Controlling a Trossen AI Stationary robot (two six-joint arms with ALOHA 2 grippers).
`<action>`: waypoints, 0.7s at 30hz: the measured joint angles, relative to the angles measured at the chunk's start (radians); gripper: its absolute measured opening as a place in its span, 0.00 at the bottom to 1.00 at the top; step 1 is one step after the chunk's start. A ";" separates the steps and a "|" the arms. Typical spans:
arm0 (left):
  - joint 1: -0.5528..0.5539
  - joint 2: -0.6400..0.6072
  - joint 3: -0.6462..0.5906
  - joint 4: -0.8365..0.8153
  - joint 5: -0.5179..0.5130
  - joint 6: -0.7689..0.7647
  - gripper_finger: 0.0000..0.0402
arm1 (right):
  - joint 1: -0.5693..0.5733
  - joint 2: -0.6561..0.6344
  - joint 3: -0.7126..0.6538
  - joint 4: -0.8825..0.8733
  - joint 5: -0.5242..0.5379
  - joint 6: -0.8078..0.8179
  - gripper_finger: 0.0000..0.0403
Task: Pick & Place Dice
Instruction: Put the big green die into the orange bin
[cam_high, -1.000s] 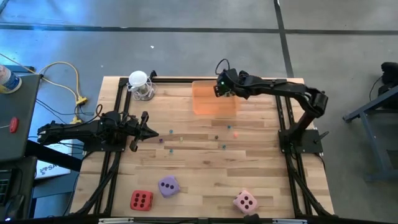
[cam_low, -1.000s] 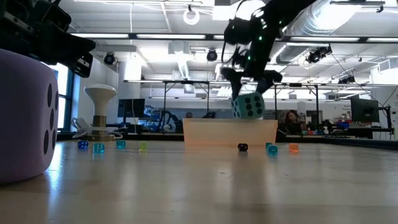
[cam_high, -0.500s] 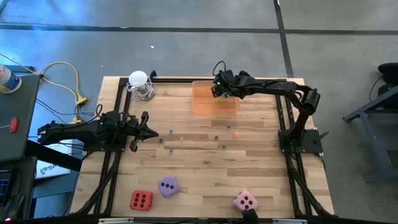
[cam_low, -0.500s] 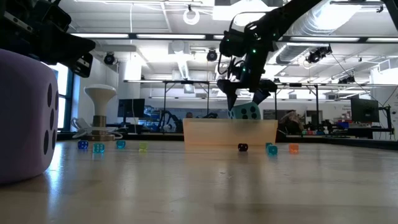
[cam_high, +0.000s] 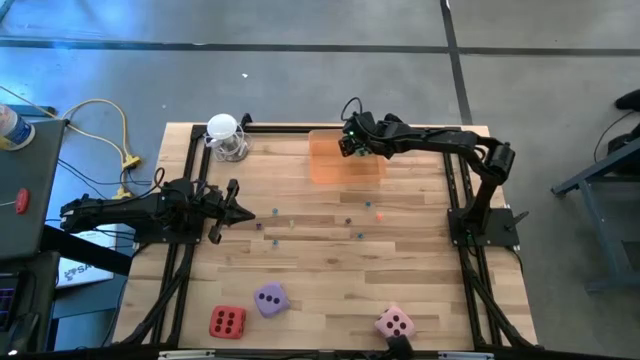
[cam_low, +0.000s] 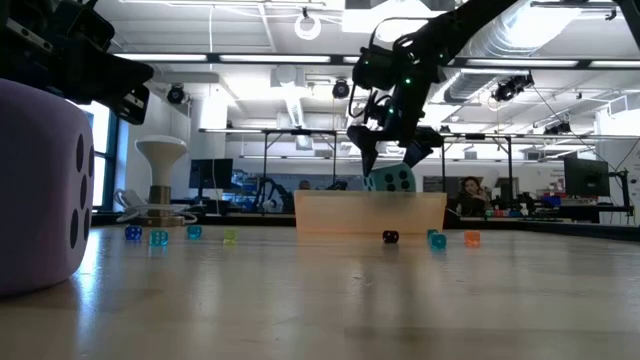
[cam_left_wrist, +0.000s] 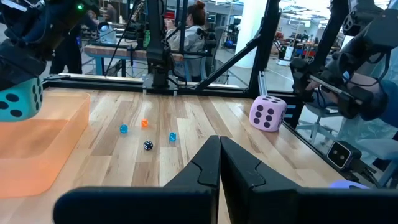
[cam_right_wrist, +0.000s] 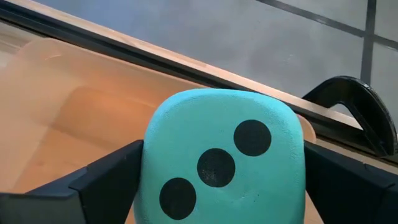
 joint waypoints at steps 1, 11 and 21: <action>0.000 0.000 0.000 0.000 0.000 0.000 0.00 | 0.000 0.000 0.000 -0.001 -0.010 0.020 0.97; 0.000 0.000 0.000 0.000 0.000 0.000 0.00 | 0.005 0.000 0.000 0.000 -0.034 -0.018 0.99; 0.000 0.000 0.000 0.000 0.000 0.000 0.00 | 0.005 0.000 0.000 -0.004 -0.042 0.013 0.99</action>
